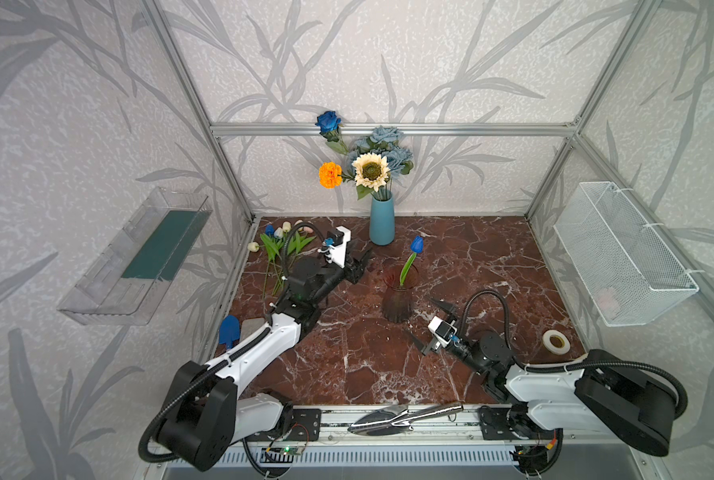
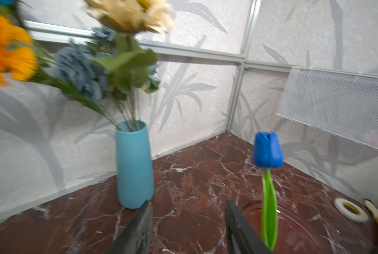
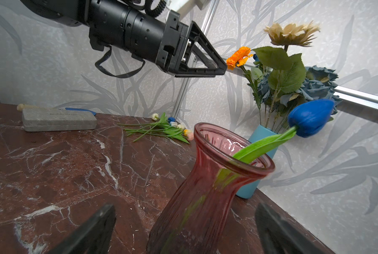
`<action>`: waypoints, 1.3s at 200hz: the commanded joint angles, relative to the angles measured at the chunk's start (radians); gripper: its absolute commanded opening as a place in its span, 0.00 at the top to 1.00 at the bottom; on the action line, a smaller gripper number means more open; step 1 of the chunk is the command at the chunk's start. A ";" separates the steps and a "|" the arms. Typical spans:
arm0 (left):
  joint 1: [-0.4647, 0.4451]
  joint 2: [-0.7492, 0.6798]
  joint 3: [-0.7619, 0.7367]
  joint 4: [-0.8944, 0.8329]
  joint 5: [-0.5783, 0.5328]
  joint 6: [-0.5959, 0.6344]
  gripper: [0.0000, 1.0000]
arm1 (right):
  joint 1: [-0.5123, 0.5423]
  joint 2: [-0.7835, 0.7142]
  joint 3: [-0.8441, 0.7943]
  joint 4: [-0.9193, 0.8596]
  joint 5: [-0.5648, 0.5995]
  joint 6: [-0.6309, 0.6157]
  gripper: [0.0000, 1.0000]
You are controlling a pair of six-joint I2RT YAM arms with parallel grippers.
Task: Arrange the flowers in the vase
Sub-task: 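Move the left gripper back down to the tulip pile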
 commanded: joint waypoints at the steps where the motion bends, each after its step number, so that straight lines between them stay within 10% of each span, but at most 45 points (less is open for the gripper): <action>1: 0.057 -0.046 -0.009 -0.076 -0.135 -0.015 0.46 | 0.004 -0.007 -0.003 0.046 0.004 0.002 0.01; 47: 0.188 -0.037 0.041 -0.329 -0.518 -0.073 0.35 | 0.004 0.008 0.003 0.046 0.001 0.006 0.01; 113: 0.434 0.363 0.366 -0.782 -0.472 -0.166 0.42 | 0.004 0.019 0.012 0.046 -0.013 0.021 0.01; 172: 0.491 0.793 0.860 -1.271 -0.470 -0.101 0.76 | 0.005 0.025 0.015 0.047 -0.018 0.019 0.01; 260: 0.506 1.015 1.077 -1.334 -0.437 -0.074 0.59 | 0.006 0.017 0.013 0.046 -0.027 0.017 0.01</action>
